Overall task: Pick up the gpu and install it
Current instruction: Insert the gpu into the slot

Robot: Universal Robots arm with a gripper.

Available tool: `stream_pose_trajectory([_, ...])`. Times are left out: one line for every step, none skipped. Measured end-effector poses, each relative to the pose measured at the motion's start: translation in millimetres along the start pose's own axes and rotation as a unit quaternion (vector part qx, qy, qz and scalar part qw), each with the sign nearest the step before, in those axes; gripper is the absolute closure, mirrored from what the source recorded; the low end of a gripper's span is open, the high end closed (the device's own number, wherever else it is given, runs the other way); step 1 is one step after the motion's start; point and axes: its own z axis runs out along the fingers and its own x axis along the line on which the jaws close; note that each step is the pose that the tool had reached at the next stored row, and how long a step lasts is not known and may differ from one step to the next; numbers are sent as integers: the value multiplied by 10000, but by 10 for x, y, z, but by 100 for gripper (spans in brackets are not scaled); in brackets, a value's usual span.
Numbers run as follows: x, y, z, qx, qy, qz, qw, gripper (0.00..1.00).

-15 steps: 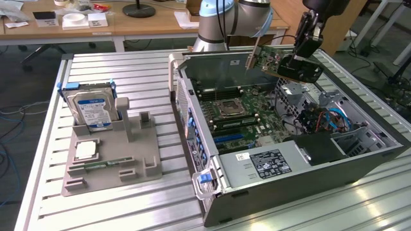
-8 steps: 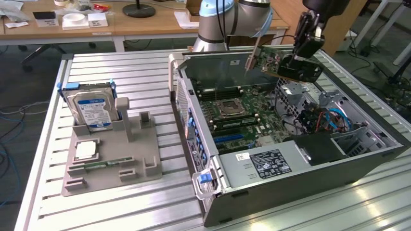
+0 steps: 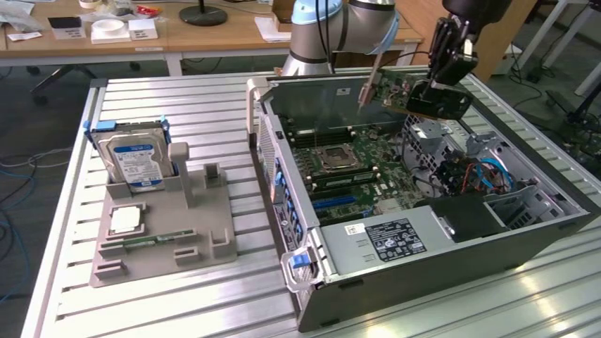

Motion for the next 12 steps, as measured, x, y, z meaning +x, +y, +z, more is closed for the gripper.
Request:
stream_pose_trajectory([0,0,1,1,4,-40,10000,73])
stream_pose_trajectory([-1,0,1,3,10,-77,10000,73])
stream_pose_trajectory([-1,0,1,5,16,-110,9999,73])
stream_pose_trajectory([-1,1,0,7,21,-142,9999,73])
stream_pose_trajectory([-1,1,1,8,24,-173,9998,73])
stream_pose_trajectory([-1,1,1,9,26,-205,9998,73])
stream_pose_trajectory([-2,1,1,9,28,-241,9997,73])
stream_pose_trajectory([-2,1,2,9,31,-287,9996,73])
stream_pose_trajectory([-1,1,2,10,33,-330,9994,73])
stream_pose_trajectory([-2,1,3,10,38,-416,9991,73])
stream_pose_trajectory([-2,1,3,11,40,-454,9990,73])
stream_pose_trajectory([-2,1,3,12,43,-493,9988,73])
